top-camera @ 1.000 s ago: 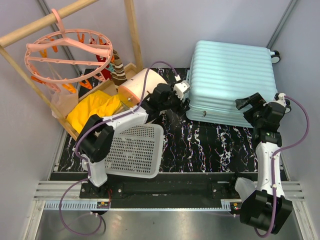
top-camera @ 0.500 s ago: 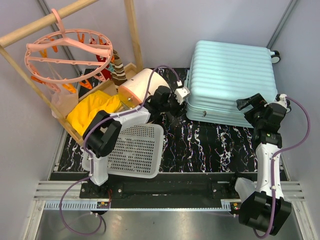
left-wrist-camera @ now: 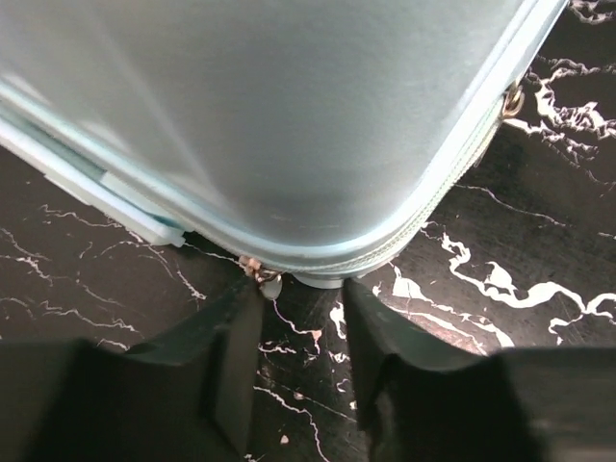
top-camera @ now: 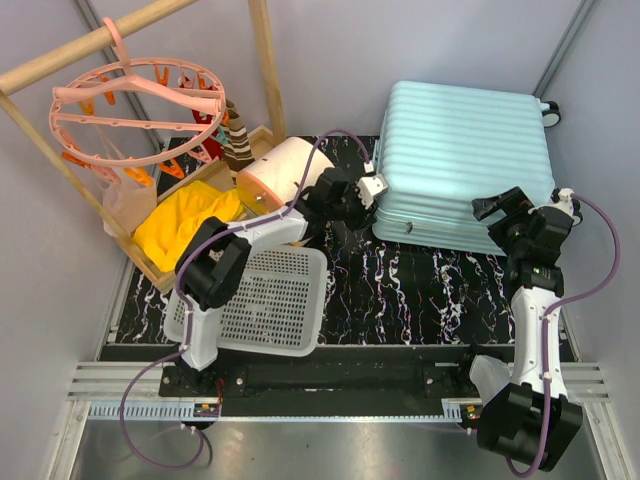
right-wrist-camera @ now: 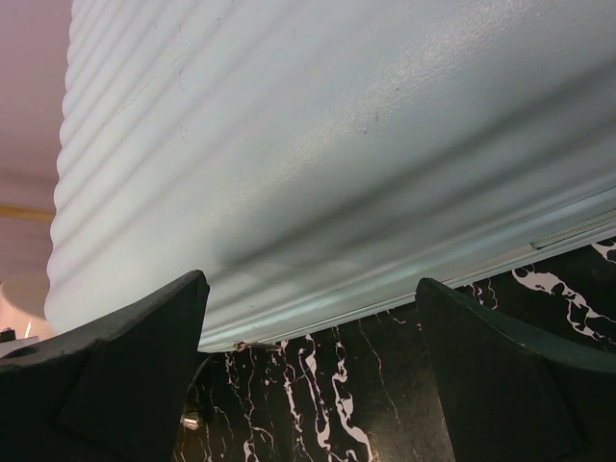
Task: Open, take out, and arrange the luggage
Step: Unzip the luggage at the center of the board.
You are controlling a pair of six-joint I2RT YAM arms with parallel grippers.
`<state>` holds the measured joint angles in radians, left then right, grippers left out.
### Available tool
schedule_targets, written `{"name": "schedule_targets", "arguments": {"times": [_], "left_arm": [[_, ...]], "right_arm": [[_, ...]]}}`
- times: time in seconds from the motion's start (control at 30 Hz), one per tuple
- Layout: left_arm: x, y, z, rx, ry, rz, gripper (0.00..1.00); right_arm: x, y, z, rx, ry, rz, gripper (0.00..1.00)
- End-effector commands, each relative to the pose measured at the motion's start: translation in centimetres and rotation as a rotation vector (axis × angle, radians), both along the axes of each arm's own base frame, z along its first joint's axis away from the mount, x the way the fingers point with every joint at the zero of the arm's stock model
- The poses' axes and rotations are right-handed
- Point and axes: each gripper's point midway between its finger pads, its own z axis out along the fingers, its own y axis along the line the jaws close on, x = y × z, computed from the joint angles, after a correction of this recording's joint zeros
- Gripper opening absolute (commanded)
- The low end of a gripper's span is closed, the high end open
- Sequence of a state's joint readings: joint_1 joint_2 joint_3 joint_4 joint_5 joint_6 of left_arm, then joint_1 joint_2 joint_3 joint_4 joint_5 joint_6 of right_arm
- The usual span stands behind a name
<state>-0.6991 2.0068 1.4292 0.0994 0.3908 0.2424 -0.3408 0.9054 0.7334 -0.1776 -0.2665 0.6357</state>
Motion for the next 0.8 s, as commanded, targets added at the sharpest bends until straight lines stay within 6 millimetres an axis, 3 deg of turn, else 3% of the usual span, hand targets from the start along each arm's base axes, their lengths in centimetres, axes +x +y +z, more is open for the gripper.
{"name": "schedule_targets", "arguments": {"times": [0.0, 0.33, 0.6, 0.77], "left_arm": [[1.9, -1.7, 2.5, -0.046, -0.138, -0.023, 0.29], [2.2, -2.5, 3.3, -0.043, -0.233, -0.022, 0.0], [3.3, -1.5, 3.5, -0.071, -0.207, 0.062, 0.0], [4.5, -1.0, 4.9, -0.141, -0.157, 0.136, 0.0]], "right_arm": [[0.2, 0.0, 1.1, -0.015, -0.053, 0.008, 1.0], [0.3, -0.5, -0.1, -0.03, -0.028, -0.007, 1.0], [0.1, -0.8, -0.3, -0.043, -0.024, -0.022, 1.0], [0.0, -0.8, -0.3, -0.047, -0.025, -0.021, 1.0]]}}
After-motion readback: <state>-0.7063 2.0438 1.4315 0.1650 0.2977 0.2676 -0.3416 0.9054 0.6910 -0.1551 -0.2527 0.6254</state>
